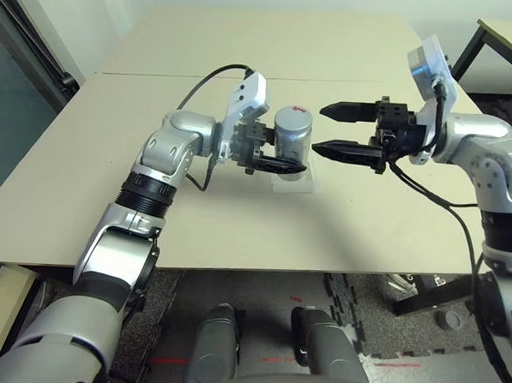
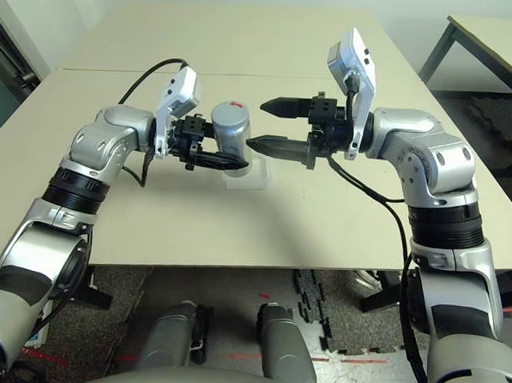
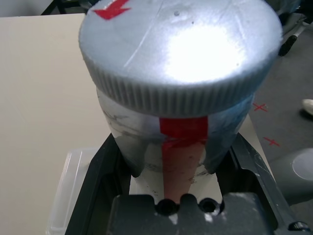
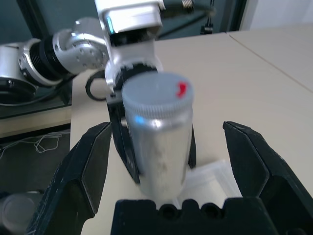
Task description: Pour the medicine from the bottle into the box.
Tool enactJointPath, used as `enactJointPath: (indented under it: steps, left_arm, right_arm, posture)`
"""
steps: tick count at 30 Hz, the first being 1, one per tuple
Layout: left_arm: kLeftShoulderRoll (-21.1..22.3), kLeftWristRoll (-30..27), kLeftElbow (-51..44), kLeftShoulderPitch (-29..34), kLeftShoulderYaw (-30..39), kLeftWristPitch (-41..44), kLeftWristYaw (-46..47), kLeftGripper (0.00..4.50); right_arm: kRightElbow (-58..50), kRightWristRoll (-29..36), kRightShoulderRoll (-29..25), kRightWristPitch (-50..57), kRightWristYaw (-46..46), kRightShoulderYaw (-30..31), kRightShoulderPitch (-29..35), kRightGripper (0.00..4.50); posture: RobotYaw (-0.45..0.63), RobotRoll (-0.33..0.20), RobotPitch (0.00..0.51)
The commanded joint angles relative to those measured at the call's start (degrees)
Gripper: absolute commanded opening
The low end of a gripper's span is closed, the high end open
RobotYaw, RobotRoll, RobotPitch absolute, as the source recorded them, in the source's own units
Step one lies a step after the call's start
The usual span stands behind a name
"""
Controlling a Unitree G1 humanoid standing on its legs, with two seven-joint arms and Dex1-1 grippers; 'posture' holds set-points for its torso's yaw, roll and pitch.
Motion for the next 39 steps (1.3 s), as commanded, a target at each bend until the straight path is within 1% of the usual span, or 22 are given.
enactJointPath:
  steps: [1, 12, 22, 29, 39]
  left_arm:
    - [-0.58, 0.68, 1.02, -0.8, -0.84, -0.95, -0.5, 2.54]
    - [-1.86, 1.36, 2.48, -1.28, -1.12, -1.91, -0.81, 2.54]
    - [-2.66, 1.3, 1.62, -0.89, -1.5, -1.44, -0.52, 2.54]
    - [-2.58, 1.15, 1.27, -0.5, -1.49, -1.21, -0.51, 2.54]
    - [-2.27, 0.78, 1.14, 0.17, -0.91, -0.81, 0.2, 2.54]
  right_arm:
    - [0.67, -1.74, 1.22, -1.25, -1.01, 1.79, -1.8, 4.5]
    - [3.08, -4.1, 5.41, -2.93, -1.41, 4.63, -4.46, 4.5]
    - [7.86, -8.96, 7.92, -6.72, -2.57, 6.2, -6.29, 4.5]
    - [7.97, -9.42, 7.18, -6.43, -2.8, 5.1, -5.4, 4.5]
    - [4.16, -7.06, 3.27, -3.28, -4.06, 1.32, -1.6, 4.5]
  posture:
    - [-0.05, 0.0, 0.089]
    - [-0.05, 0.0, 0.091]
    - [-0.04, 0.0, 0.093]
    - [-0.05, 0.0, 0.094]
    - [-0.06, 0.0, 0.095]
